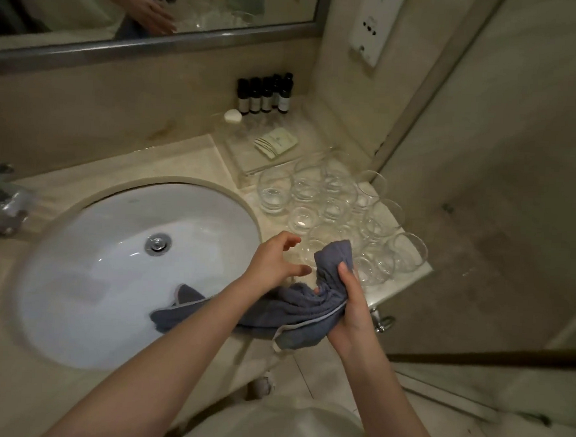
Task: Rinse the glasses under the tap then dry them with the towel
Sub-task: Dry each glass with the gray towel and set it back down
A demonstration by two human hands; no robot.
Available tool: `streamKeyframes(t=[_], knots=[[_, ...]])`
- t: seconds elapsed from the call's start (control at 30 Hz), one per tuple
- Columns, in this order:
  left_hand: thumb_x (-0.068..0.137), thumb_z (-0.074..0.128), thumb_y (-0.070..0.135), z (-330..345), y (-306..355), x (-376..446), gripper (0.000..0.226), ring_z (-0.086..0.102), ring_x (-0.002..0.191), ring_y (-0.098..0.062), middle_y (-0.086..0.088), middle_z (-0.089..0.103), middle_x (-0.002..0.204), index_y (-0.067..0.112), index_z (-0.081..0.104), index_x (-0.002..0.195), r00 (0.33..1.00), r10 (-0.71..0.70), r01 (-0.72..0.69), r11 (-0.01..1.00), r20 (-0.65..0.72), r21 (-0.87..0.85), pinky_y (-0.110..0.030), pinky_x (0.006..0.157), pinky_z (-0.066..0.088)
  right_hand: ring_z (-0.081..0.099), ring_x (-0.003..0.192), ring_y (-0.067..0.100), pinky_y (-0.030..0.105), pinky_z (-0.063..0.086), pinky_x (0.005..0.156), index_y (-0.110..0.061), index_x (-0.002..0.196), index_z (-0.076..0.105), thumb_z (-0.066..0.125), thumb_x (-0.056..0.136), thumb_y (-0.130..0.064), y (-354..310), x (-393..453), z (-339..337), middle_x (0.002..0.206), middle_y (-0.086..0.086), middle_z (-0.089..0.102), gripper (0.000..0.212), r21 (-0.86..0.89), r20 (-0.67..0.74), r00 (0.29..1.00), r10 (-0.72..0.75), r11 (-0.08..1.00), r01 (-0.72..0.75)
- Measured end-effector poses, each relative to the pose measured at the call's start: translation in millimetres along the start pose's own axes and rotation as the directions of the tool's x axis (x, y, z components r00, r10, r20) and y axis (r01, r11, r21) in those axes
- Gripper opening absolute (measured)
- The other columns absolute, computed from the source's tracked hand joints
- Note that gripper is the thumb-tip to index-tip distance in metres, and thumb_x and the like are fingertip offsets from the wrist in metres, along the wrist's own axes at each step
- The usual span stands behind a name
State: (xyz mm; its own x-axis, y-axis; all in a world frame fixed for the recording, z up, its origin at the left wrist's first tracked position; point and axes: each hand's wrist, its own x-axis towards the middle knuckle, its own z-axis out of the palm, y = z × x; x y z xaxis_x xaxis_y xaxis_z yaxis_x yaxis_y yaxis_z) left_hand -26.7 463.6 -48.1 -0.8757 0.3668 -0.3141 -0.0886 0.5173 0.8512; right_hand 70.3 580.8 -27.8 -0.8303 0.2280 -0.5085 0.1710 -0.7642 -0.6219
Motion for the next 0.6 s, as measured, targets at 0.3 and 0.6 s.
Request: streamKeyframes(t=[0.3, 0.6], knots=[[0.062, 0.092, 0.027, 34.1, 10.5, 26.6, 0.094, 0.053, 0.120, -0.022, -0.006, 0.055, 0.131, 0.013, 0.040, 0.139, 0.997, -0.065, 0.066, 0.997, -0.036, 0.027, -0.031, 0.099, 0.043, 0.061, 0.085, 0.028, 0.042, 0.052, 0.083, -0.018, 0.138, 0.048, 0.090, 0.060, -0.034, -15.9, 1.7, -28.7, 0.117, 0.013, 0.067, 0.090, 0.038, 0.003, 1.000, -0.011, 0.999, 0.011], [0.064, 0.090, 0.030, 46.7, 5.7, 28.2, 0.090, 0.056, 0.119, -0.024, -0.006, 0.057, 0.133, 0.012, 0.040, 0.136, 0.994, -0.026, 0.028, 0.999, -0.108, 0.016, -0.034, 0.098, 0.044, 0.063, 0.076, 0.022, 0.032, 0.055, 0.070, -0.016, 0.138, 0.047, 0.060, 0.082, -0.018, -23.4, 0.7, -34.4, 0.106, 0.007, 0.072, 0.058, 0.017, -0.001, 1.000, -0.027, 0.999, 0.027]])
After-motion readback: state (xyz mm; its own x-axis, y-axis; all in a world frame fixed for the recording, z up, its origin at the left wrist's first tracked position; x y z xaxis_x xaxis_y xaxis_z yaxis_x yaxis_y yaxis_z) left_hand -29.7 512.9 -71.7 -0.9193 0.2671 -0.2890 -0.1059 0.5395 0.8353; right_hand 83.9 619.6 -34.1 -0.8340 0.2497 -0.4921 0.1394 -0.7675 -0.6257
